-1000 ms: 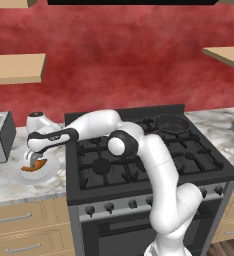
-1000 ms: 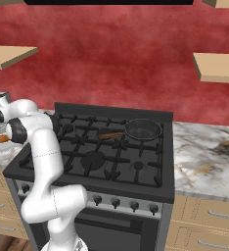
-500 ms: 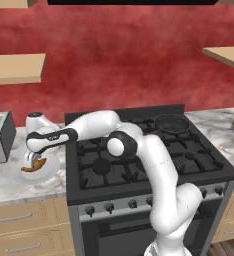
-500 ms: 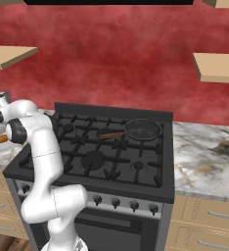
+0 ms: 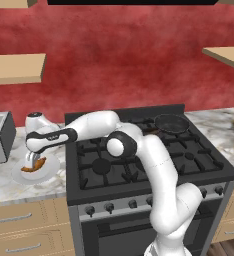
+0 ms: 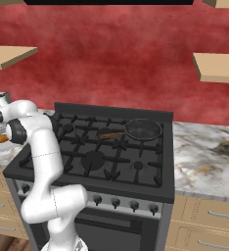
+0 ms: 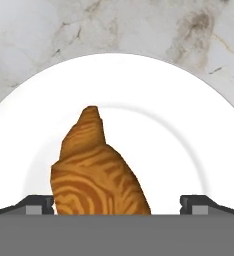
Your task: Pick the croissant and place it on the pan. Then turn on the stove to warm the croissant.
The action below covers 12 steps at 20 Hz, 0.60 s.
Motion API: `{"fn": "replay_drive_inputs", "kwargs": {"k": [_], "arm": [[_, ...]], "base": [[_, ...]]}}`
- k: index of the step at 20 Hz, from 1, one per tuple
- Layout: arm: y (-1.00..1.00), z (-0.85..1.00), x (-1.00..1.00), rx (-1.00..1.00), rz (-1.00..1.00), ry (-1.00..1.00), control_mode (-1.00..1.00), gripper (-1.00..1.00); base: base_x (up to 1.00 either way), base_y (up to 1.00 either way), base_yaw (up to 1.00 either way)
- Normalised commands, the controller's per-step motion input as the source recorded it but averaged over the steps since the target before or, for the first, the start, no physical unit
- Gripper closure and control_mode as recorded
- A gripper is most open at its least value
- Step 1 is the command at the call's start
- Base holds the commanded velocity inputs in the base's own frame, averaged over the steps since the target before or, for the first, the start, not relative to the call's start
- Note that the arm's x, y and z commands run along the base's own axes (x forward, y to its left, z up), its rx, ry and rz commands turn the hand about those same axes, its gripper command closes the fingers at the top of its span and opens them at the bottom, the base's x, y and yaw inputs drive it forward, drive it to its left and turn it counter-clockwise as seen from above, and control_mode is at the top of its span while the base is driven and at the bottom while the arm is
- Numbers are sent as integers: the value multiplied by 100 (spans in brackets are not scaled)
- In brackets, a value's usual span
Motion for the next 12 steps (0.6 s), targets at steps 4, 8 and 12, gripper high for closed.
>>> {"fn": "replay_drive_inputs", "kwargs": {"k": [4,8,12], "arm": [[-6,0,0,0,2,0,-100,-100],[-7,0,0,0,1,0,-100,-100],[-3,-2,-4,0,1,0,-100,-100]], "base": [[0,0,0],[0,0,0],[0,0,0]]}}
